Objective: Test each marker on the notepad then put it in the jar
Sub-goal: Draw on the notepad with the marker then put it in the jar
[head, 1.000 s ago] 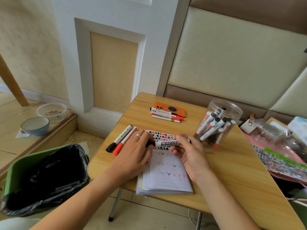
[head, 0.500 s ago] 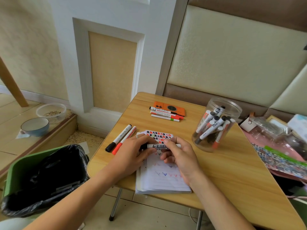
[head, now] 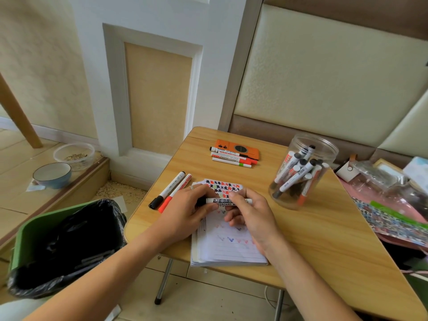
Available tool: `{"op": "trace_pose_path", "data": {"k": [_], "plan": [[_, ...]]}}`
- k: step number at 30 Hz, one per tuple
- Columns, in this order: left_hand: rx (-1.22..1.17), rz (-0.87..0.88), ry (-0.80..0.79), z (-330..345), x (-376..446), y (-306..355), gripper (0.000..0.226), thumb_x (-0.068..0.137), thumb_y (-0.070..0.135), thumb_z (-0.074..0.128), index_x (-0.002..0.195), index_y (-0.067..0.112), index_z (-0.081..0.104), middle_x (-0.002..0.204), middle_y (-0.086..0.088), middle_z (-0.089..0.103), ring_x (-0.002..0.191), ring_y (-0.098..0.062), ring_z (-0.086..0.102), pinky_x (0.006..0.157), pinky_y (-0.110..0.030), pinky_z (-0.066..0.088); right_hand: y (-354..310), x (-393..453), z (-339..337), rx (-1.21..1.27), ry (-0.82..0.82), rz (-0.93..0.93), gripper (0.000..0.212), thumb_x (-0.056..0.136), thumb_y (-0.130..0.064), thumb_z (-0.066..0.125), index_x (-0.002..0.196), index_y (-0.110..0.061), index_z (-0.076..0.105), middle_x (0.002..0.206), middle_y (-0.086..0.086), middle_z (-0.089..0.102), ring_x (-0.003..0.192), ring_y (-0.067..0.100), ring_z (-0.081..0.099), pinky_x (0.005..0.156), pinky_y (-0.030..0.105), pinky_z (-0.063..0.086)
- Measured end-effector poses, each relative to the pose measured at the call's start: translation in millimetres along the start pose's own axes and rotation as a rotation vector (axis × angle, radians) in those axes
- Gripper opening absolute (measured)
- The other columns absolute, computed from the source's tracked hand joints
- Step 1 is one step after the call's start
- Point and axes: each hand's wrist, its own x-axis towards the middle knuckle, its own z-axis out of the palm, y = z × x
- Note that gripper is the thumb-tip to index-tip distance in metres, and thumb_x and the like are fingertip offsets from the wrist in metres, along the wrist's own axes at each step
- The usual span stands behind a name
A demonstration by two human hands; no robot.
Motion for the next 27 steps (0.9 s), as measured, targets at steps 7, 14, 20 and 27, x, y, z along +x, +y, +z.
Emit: {"op": "trace_pose_path", "data": {"k": [7, 14, 20, 27], "plan": [[0.095, -0.042, -0.033, 10, 4, -6, 0.033, 0.096, 0.039, 0.064, 0.126, 0.027, 0.059, 0.118, 0.015, 0.060, 0.109, -0.005, 0.052, 0.093, -0.023, 0.044, -20, 5, -15, -0.014, 0.063, -0.051, 0.016, 0.098, -0.007, 0.067, 0.110, -0.005, 0.056, 0.079, 0.014, 0.068, 0.063, 0.023, 0.070, 0.055, 0.027, 0.056], [0.232, -0.069, -0.116, 15, 2, -13, 0.024, 0.095, 0.041, 0.062, 0.118, 0.033, 0.064, 0.120, 0.010, 0.056, 0.112, -0.011, 0.050, 0.099, -0.035, 0.045, -86, 12, -57, -0.313, 0.420, -0.431, 0.017, 0.097, -0.020, 0.071, 0.104, -0.016, 0.056, 0.087, 0.009, 0.075, 0.063, 0.016, 0.074, 0.049, 0.028, 0.054], [0.296, -0.055, -0.127, 17, 2, -10, 0.022, 0.095, 0.042, 0.059, 0.116, 0.038, 0.064, 0.122, 0.014, 0.054, 0.113, -0.006, 0.047, 0.101, -0.030, 0.042, -151, 19, -106, -0.659, 0.679, -0.699, 0.019, 0.100, -0.025, 0.062, 0.111, -0.015, 0.050, 0.089, 0.002, 0.071, 0.074, 0.025, 0.069, 0.064, 0.035, 0.047], [0.323, -0.064, -0.135, 17, 1, -10, 0.024, 0.094, 0.046, 0.056, 0.116, 0.041, 0.064, 0.122, 0.017, 0.054, 0.113, -0.006, 0.048, 0.100, -0.033, 0.044, -169, 25, -125, -0.783, 0.817, -0.776, 0.018, 0.102, -0.010, 0.056, 0.119, -0.009, 0.054, 0.097, 0.010, 0.066, 0.081, 0.025, 0.053, 0.062, 0.023, 0.027]]}}
